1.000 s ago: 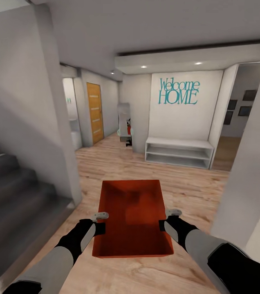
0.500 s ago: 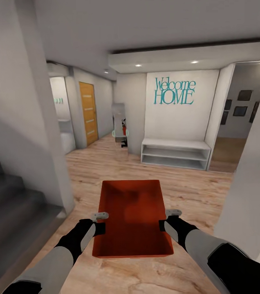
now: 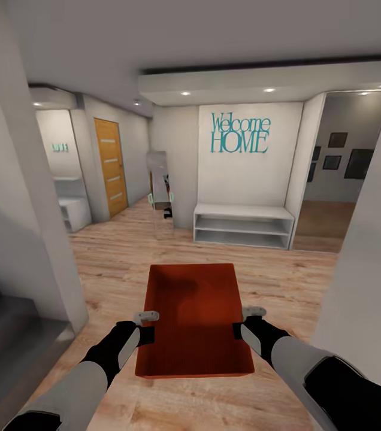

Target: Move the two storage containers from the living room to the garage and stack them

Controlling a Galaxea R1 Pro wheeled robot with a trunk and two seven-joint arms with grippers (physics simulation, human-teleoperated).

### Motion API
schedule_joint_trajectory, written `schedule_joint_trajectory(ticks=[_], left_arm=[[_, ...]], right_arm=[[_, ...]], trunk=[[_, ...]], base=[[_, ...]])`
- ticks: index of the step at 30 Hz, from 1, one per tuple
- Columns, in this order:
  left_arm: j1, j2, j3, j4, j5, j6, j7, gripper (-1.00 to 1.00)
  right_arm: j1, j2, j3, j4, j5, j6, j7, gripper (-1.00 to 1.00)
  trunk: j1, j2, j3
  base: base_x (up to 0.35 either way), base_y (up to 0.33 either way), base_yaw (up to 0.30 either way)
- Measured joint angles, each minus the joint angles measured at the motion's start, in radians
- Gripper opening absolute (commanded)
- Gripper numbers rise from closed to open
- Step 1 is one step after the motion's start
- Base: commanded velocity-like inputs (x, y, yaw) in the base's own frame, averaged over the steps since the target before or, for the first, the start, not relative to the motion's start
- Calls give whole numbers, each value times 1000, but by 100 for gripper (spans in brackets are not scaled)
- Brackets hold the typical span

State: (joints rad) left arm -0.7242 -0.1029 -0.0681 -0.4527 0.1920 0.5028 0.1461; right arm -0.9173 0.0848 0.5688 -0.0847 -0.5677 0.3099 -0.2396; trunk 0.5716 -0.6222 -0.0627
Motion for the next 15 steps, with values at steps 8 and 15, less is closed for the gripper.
schedule_joint_trajectory(ticks=[8,15], left_arm=[[0,0,0,0,0,0,0,-100],[0,0,0,0,0,0,0,-100]], right_arm=[[0,0,0,0,0,0,0,-100],[0,0,0,0,0,0,0,-100]], trunk=[[0,0,0],[0,0,0]], base=[[322,0,-1],[322,0,0]])
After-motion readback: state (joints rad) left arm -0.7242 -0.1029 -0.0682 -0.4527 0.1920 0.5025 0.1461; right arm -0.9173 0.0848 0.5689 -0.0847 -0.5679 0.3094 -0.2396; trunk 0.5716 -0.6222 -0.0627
